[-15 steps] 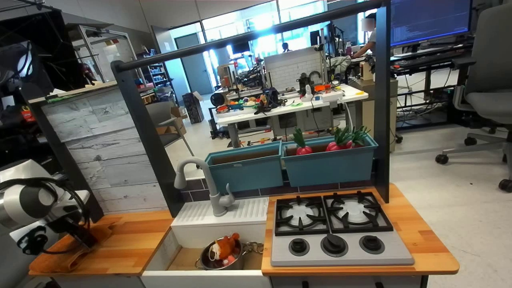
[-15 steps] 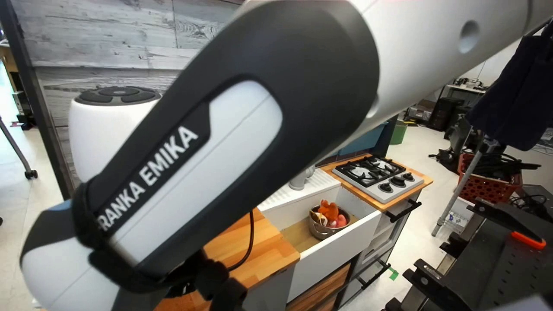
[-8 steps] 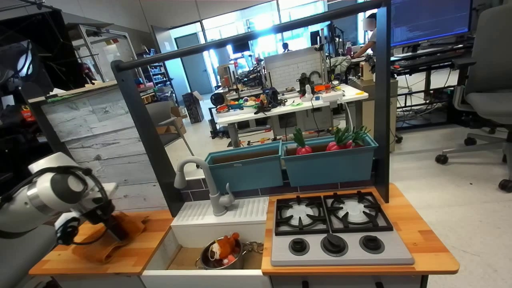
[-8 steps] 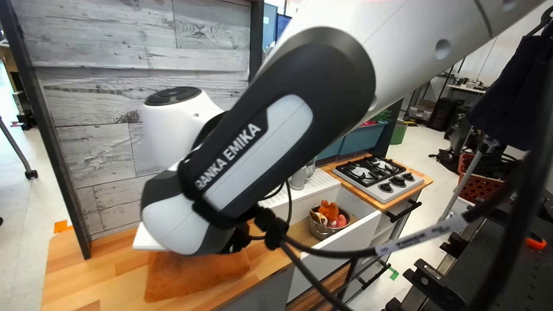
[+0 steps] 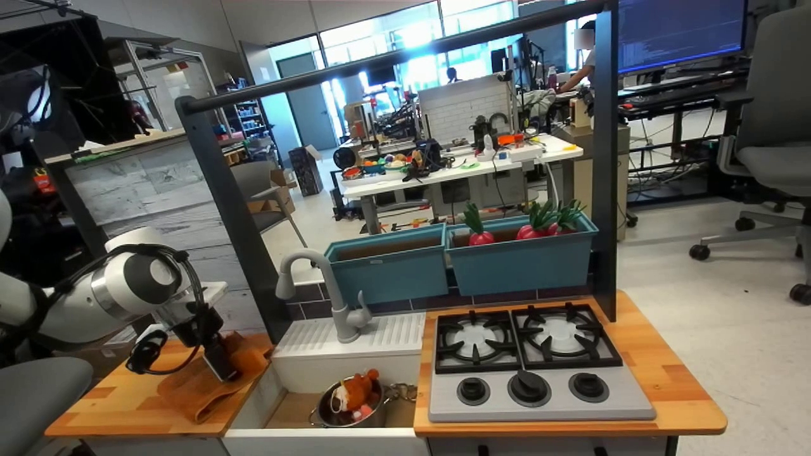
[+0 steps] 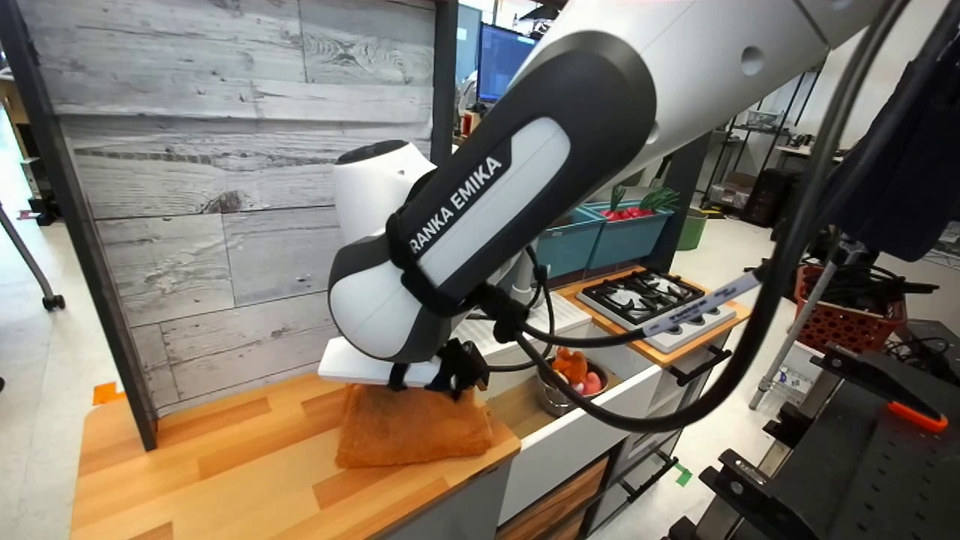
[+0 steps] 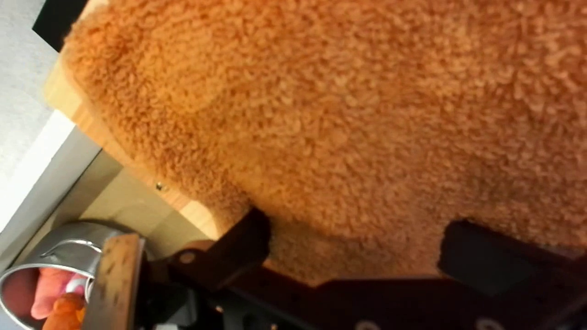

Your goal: Use the towel to wipe the table, then put the dolls on the stove

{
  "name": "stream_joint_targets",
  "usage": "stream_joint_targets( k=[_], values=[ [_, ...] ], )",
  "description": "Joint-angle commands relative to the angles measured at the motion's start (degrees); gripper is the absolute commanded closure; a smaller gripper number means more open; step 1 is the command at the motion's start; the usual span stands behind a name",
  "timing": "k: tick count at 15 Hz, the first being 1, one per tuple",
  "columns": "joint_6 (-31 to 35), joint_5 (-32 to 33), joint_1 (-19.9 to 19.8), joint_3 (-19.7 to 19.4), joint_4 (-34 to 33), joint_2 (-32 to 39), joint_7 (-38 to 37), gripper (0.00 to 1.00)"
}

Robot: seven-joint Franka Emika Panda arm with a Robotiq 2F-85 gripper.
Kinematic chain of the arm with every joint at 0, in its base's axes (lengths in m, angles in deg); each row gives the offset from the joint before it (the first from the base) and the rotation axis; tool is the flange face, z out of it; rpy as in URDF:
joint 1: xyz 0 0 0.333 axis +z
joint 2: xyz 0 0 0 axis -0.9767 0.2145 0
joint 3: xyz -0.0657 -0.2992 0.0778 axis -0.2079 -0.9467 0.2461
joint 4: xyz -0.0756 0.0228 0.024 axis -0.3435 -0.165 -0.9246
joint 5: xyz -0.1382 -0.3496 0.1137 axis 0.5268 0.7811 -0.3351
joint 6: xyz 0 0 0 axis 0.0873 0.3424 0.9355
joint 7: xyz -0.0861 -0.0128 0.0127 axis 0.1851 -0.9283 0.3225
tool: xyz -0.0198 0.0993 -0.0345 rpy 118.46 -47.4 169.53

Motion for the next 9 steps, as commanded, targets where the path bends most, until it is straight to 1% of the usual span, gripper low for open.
stream_joint_targets(
  k=[1,3,5,7,9],
  values=[
    [2.0,1.4,3.4,2.4,6.5,-3.8,3.7,0.00],
    [3.4,2.3,5.5,2.8,11.0,-7.3,5.8,0.00],
    [7.1,2.9,7.1,2.9,16.7,-11.3,7.8,0.00],
    [11.0,3.9,6.9,3.7,22.1,-15.4,14.4,0.00],
    [11.4,4.4,4.2,5.2,25.8,-19.1,22.9,0.00]
  ],
)
